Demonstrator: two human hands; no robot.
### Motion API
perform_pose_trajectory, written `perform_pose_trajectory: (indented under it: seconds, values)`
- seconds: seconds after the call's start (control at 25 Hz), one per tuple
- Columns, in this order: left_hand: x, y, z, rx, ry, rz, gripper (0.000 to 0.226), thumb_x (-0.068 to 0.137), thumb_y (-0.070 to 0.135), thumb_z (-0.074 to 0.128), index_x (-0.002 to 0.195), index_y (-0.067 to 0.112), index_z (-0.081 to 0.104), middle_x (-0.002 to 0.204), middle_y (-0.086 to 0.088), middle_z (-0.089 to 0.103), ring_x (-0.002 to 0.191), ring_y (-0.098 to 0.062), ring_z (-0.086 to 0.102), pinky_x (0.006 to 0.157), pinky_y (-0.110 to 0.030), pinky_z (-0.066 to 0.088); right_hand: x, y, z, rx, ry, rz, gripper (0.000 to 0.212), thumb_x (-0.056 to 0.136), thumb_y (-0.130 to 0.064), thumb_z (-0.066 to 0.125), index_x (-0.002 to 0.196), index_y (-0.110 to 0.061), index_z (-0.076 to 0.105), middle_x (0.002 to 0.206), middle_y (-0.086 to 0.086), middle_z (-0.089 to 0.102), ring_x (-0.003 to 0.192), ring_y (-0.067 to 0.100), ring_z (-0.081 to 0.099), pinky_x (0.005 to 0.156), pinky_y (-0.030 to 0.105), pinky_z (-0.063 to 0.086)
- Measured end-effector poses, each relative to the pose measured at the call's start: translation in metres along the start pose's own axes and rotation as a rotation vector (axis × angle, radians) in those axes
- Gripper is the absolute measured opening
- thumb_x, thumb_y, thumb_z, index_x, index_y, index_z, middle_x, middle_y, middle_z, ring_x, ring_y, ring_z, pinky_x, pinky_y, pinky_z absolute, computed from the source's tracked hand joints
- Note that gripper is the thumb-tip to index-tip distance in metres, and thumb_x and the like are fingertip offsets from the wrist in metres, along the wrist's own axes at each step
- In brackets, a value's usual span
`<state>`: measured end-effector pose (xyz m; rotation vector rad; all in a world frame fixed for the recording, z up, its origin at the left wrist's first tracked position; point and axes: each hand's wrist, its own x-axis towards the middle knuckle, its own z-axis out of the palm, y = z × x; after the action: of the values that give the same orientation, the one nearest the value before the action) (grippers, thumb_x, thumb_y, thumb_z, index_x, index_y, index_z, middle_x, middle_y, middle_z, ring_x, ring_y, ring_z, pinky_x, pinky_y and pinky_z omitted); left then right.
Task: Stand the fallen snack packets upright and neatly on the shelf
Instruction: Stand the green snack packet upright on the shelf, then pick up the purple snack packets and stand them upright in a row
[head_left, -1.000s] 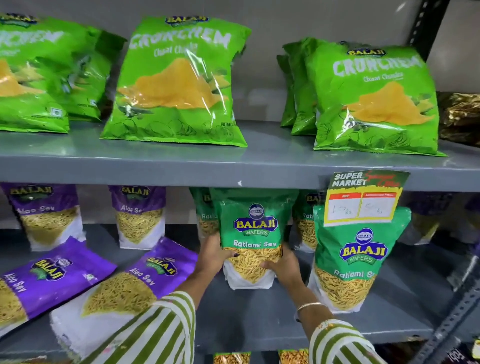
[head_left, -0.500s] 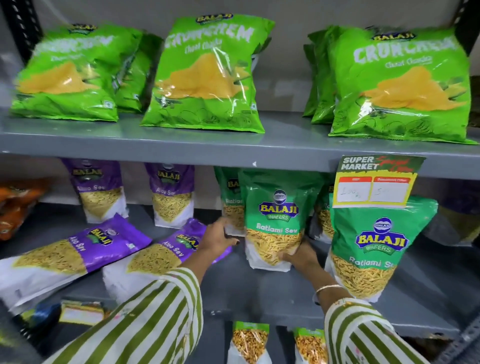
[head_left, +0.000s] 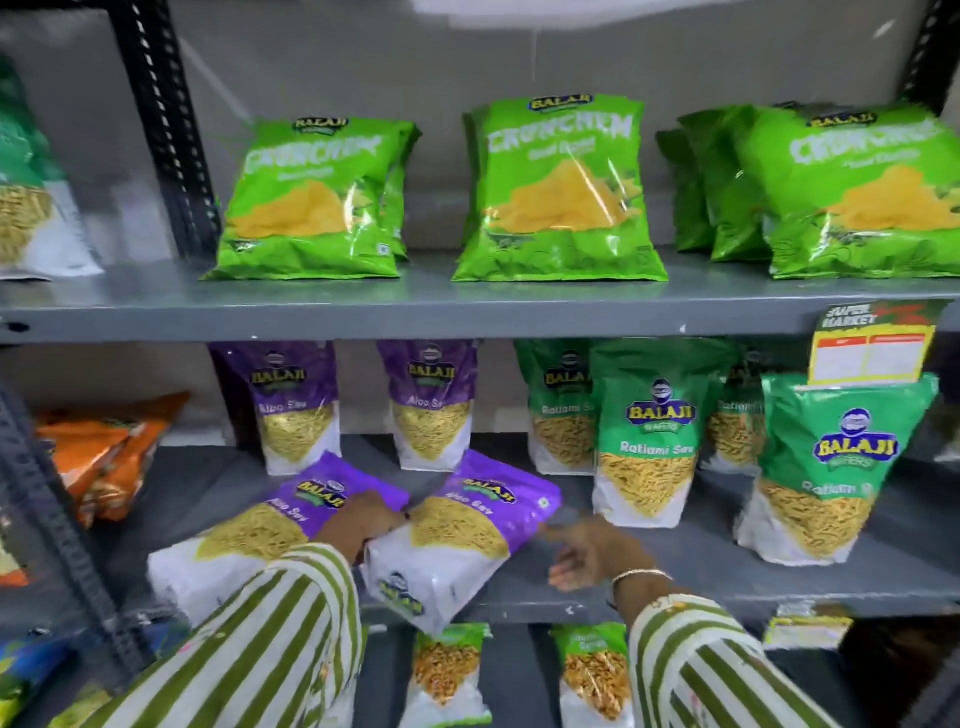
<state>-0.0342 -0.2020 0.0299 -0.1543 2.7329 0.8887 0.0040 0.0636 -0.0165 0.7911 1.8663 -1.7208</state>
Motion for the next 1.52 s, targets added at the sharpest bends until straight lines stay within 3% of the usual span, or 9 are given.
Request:
perform_pose_trajectory:
  seconds: [0.08, 0.16, 0.2, 0.52, 0.64, 0.84, 1.2, 1.36, 1.52]
  values:
    - [-0.003, -0.01, -0.002, -0.079, -0.11, 0.012, 0.051, 0.09, 0.031, 0.053, 0.125, -0.005, 0.049, 0.117, -0.017, 0.06, 0.09, -0.006, 0.07, 0.078, -0.02, 0.053, -0.004, 0.009, 0.045, 0.013, -0.035, 0.038, 0.06, 0.088, -0.037, 0.053, 0.127, 0.006, 0.038, 0.083, 0.021, 0.049, 0.076, 0.033, 0.053, 0.076, 0.041, 0.043]
    - [-0.001, -0.018, 0.001, -0.26, -0.215, -0.029, 0.034, 0.091, 0.022, 0.052, 0.098, -0.01, 0.059, 0.062, -0.011, 0.066, 0.026, 0.004, 0.053, 0.035, -0.014, 0.044, -0.009, 0.014, 0.08, 0.058, -0.065, 0.02, 0.052, 0.087, -0.039, 0.055, 0.12, -0.001, 0.043, 0.084, 0.021, 0.05, 0.077, 0.034, 0.055, 0.07, 0.041, 0.045]
    - [-0.001, -0.021, 0.0, -0.345, -0.266, -0.052, 0.026, 0.091, 0.019, 0.054, 0.077, -0.003, 0.058, 0.038, -0.003, 0.059, 0.017, 0.0, 0.045, 0.027, -0.012, 0.036, -0.013, 0.015, 0.093, 0.098, -0.082, -0.008, 0.043, 0.086, -0.038, 0.058, 0.11, -0.004, 0.048, 0.083, 0.02, 0.052, 0.073, 0.032, 0.055, 0.065, 0.042, 0.045]
    - [0.008, -0.036, 0.006, -0.548, -0.55, -0.202, 0.023, 0.082, 0.019, 0.066, 0.066, 0.007, 0.053, 0.065, -0.007, 0.057, 0.062, -0.02, 0.053, 0.07, -0.034, 0.049, -0.027, 0.025, 0.101, 0.292, -0.06, -0.066, 0.014, 0.078, -0.019, 0.07, 0.083, -0.008, 0.062, 0.085, 0.01, 0.064, 0.082, 0.025, 0.062, 0.067, 0.04, 0.059]
    - [0.0, -0.033, 0.007, -0.48, -0.647, -0.178, 0.019, 0.084, 0.012, 0.062, 0.068, 0.006, 0.054, 0.072, -0.008, 0.051, 0.067, -0.019, 0.051, 0.071, -0.033, 0.046, -0.043, 0.026, 0.083, 0.292, -0.104, 0.014, 0.017, 0.072, -0.011, 0.074, 0.074, -0.003, 0.06, 0.077, 0.011, 0.061, 0.073, 0.023, 0.059, 0.05, 0.033, 0.059]
    - [-0.016, -0.01, 0.018, -0.681, -0.783, -0.102, 0.012, 0.085, -0.005, 0.054, 0.074, -0.001, 0.057, 0.055, -0.012, 0.071, 0.077, -0.028, 0.058, 0.092, -0.053, 0.038, -0.059, 0.017, 0.051, 0.112, -0.017, -0.027, 0.014, 0.078, -0.008, 0.07, 0.079, -0.006, 0.057, 0.089, 0.008, 0.057, 0.079, 0.021, 0.055, 0.074, 0.04, 0.048]
    - [-0.023, 0.009, 0.033, -0.707, -0.381, 0.171, 0.034, 0.072, -0.009, 0.069, 0.085, 0.015, 0.048, 0.083, 0.001, 0.061, 0.075, -0.011, 0.057, 0.061, -0.025, 0.05, -0.057, 0.005, 0.027, -0.017, 0.066, -0.544, 0.09, 0.043, -0.015, 0.092, 0.119, -0.002, 0.046, 0.119, 0.018, 0.062, 0.109, 0.031, 0.059, 0.084, 0.039, 0.054]
    - [-0.022, 0.009, 0.033, -0.69, -0.259, 0.246, 0.038, 0.068, -0.009, 0.072, 0.081, 0.016, 0.048, 0.091, -0.005, 0.062, 0.084, -0.018, 0.059, 0.049, -0.015, 0.051, -0.051, 0.0, 0.028, -0.007, 0.074, -0.619, 0.063, 0.062, 0.01, 0.078, 0.113, -0.009, 0.048, 0.123, 0.019, 0.059, 0.11, 0.028, 0.056, 0.089, 0.043, 0.052]
    - [-0.011, 0.008, 0.036, -0.677, -0.174, 0.251, 0.042, 0.063, -0.009, 0.075, 0.079, 0.019, 0.048, 0.107, -0.013, 0.062, 0.099, -0.024, 0.058, 0.077, -0.036, 0.054, -0.044, -0.007, 0.028, -0.104, 0.136, -0.641, 0.056, 0.061, 0.006, 0.08, 0.105, -0.017, 0.053, 0.115, 0.012, 0.061, 0.115, 0.027, 0.054, 0.1, 0.045, 0.046]
